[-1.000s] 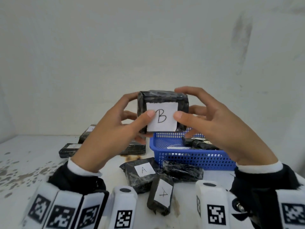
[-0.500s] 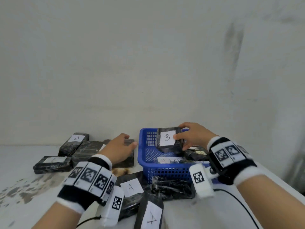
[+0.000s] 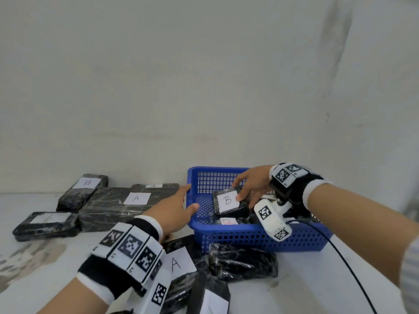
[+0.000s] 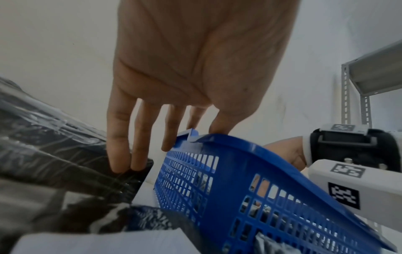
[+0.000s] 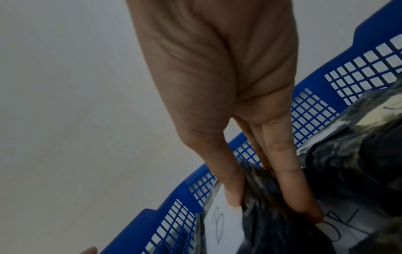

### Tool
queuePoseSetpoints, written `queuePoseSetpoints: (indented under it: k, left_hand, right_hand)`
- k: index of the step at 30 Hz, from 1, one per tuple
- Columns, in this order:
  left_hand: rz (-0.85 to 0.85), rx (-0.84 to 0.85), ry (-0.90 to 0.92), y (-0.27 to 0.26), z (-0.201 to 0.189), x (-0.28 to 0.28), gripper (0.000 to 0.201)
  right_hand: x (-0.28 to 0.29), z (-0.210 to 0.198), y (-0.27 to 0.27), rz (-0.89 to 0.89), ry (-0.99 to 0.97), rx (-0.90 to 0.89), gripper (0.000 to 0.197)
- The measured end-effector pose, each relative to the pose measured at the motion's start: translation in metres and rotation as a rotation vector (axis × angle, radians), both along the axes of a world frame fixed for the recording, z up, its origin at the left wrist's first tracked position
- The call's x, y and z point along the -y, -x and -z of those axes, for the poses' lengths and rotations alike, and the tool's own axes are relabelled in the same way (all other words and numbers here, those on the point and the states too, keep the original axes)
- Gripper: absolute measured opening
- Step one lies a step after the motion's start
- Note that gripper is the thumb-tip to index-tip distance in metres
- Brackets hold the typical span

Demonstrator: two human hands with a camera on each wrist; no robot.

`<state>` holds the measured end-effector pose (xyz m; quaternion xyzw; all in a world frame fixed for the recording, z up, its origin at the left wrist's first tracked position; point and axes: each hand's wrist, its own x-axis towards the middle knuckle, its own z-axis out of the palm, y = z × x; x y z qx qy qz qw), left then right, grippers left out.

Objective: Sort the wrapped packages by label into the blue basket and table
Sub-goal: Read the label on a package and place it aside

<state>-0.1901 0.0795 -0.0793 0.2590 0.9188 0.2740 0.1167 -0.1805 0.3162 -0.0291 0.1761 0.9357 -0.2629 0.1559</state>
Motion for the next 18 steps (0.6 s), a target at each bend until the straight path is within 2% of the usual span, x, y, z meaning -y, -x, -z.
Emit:
queuePoseSetpoints:
  k: [5, 12, 14, 16, 18]
  left_hand:
    - [-0.007, 0.005, 0.023, -0.005, -0.004, 0.000, 0.063]
    - [-0.030, 0.034, 0.010, 0.004, 0.001, -0.001, 0.064]
    - [-0.029, 0.041, 0.030, 0.007, 0.004, -0.001, 0.065]
    - [-0.037, 0.046, 0.067, 0.008, 0.006, 0.000, 0.072]
    - [-0.080, 0.068, 0.073, 0.006, 0.006, 0.004, 0.083]
  right_hand:
    - [-0.006, -0.001, 0.003, -0.070, -0.231, 0.049, 0.052]
    - [0.000, 0.002, 0.005, -0.187, -0.266, 0.153, 0.058]
    - [0.000, 0.001, 0.006, -0.199, -0.274, 0.178, 0.070]
    - [0.000, -0.006, 0.005, -0.149, -0.191, 0.161, 0.077]
    - [0.002, -0.017, -0.004, -0.119, -0.142, 0.058, 0.064]
